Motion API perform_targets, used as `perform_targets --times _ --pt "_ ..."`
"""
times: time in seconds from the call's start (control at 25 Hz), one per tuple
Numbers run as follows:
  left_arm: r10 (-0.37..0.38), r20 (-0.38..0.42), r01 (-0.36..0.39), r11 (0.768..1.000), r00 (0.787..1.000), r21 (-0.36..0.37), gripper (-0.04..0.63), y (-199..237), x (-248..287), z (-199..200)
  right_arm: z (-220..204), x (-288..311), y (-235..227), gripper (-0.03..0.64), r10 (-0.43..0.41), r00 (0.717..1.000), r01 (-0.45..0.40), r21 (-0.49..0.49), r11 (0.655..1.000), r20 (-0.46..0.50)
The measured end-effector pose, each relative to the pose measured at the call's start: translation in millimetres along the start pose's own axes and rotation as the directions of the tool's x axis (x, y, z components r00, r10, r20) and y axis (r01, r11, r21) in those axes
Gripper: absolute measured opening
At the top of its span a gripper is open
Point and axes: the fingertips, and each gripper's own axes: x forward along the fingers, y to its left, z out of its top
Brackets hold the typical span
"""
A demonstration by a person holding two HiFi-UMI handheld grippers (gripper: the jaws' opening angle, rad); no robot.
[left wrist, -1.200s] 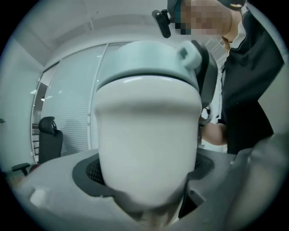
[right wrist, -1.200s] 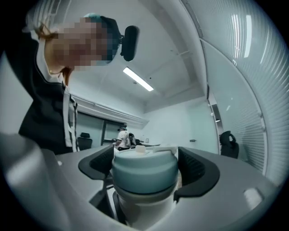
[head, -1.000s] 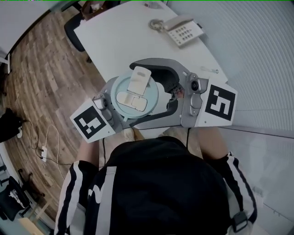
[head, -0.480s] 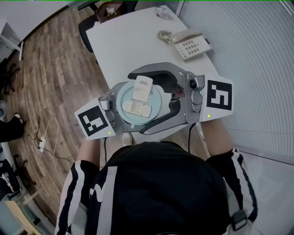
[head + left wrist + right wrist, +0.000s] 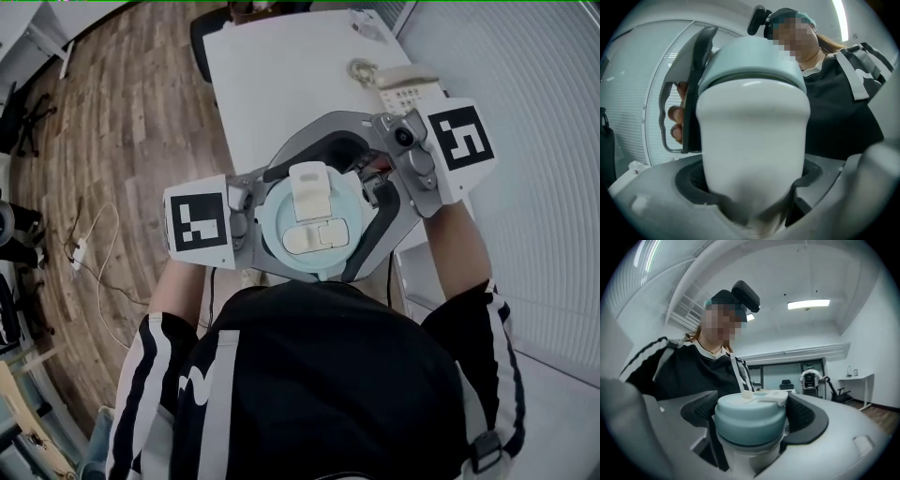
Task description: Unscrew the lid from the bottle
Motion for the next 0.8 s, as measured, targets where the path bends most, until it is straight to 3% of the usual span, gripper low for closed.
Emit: perform_targets --times 0.08,0.12,0.24,0.32,0.4,0.48,0.56,0.68,0.72,0.8 --pt "0.063 0.019 -0.063 0.998 0.998 0.016 0.456 3 3 0 2 0 4 0.449 0.054 0.998 -0.054 0.011 0.998 0.02" --pt "0.107 0.035 -0.107 0.994 0.994 0.018 0.456 6 2 1 5 0 2 0.449 0.031 0.999 -0.031 -0.001 1.0 0.041" --pt "0.274 0.066 -0.274 0.962 0.96 -0.004 0.456 28 -13 -2 12 -15 -10 0.451 -0.167 0.979 0.179 -0.096 0.979 0.118" --pt "0.393 0.066 -0.392 0.92 0.917 -0.022 0.456 47 -31 -6 17 -27 -19 0.451 -0.306 0.933 0.331 -0.121 0.936 0.187" --pt "0.511 0.039 -0.511 0.859 0.859 -0.025 0.456 60 -55 -10 23 -28 -33 0.451 -0.471 0.853 0.503 -0.108 0.858 0.225" --pt "0.617 0.01 -0.617 0.787 0.787 -0.029 0.456 67 -76 -14 23 -21 -51 0.451 -0.657 0.725 0.683 -0.097 0.724 0.207" --pt "0.685 0.017 -0.684 0.728 0.728 -0.05 0.456 74 -84 -19 18 -18 -63 0.451 -0.789 0.586 0.809 -0.083 0.582 0.183" --pt "0.73 0.03 -0.724 0.682 0.683 -0.103 0.456 77 -84 -28 5 -18 -75 0.451 -0.883 0.434 0.901 -0.069 0.429 0.177" --pt "0.737 0.028 -0.731 0.674 0.675 -0.108 0.457 76 -84 -30 2 -16 -79 0.451 -0.9 0.4 0.916 -0.066 0.395 0.175" --pt "0.741 0.029 -0.736 0.67 0.671 -0.093 0.456 75 -84 -28 -5 -13 -88 0.451 -0.917 0.37 0.929 -0.061 0.364 0.148"
